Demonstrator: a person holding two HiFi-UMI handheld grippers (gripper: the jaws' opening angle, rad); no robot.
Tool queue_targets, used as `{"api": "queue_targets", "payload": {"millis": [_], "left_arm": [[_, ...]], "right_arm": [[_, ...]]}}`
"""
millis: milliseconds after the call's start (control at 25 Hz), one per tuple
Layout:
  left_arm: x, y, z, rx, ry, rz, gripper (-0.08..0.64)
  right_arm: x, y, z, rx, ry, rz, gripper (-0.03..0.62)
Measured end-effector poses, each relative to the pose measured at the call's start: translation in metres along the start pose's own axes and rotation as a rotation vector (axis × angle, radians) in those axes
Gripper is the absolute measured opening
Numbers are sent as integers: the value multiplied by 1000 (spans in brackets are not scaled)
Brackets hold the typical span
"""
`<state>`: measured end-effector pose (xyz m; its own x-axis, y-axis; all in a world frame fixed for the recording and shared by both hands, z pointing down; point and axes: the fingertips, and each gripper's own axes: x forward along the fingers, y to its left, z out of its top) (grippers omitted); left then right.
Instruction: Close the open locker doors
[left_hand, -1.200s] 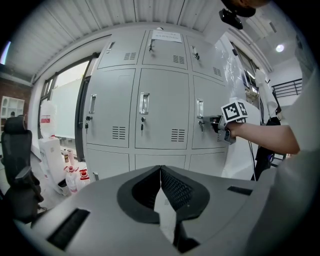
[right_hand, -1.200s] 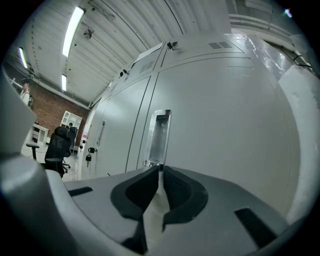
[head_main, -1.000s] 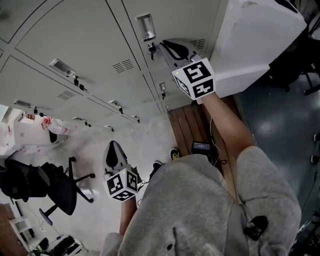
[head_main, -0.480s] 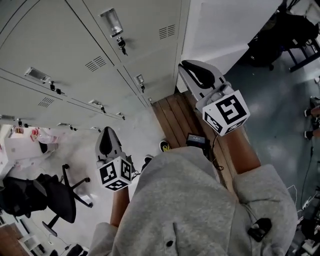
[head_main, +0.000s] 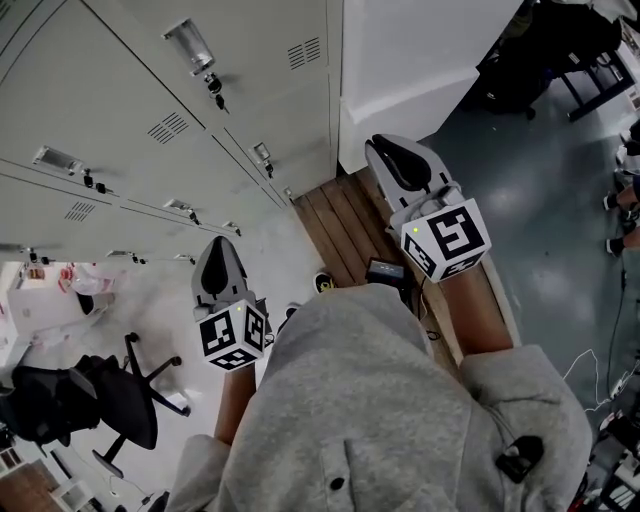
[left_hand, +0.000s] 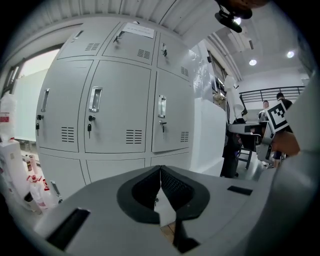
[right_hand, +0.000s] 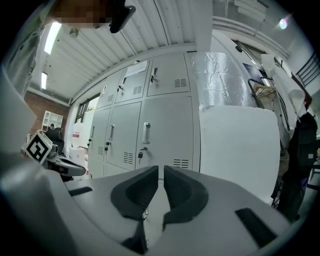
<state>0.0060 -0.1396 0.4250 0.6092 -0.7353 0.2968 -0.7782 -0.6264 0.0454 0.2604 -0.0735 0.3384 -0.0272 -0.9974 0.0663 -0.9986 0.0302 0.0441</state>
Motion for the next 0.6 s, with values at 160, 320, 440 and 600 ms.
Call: {"api": "queue_targets", "payload": {"millis": [160, 320, 440, 600], "left_arm": [[-4, 6, -2, -6, 1, 17, 11], [-9, 17, -4, -17, 3, 40, 11], [-8, 21, -5, -22, 5, 46, 11], [-6, 25, -4, -21, 2, 51, 11]], "right_arm": [[6, 8, -2, -2, 0, 20, 51], [12, 15, -1, -4, 1, 33, 51], [16, 19, -1, -11, 4, 44, 52], [21, 21, -2, -15, 8, 55, 52]]}}
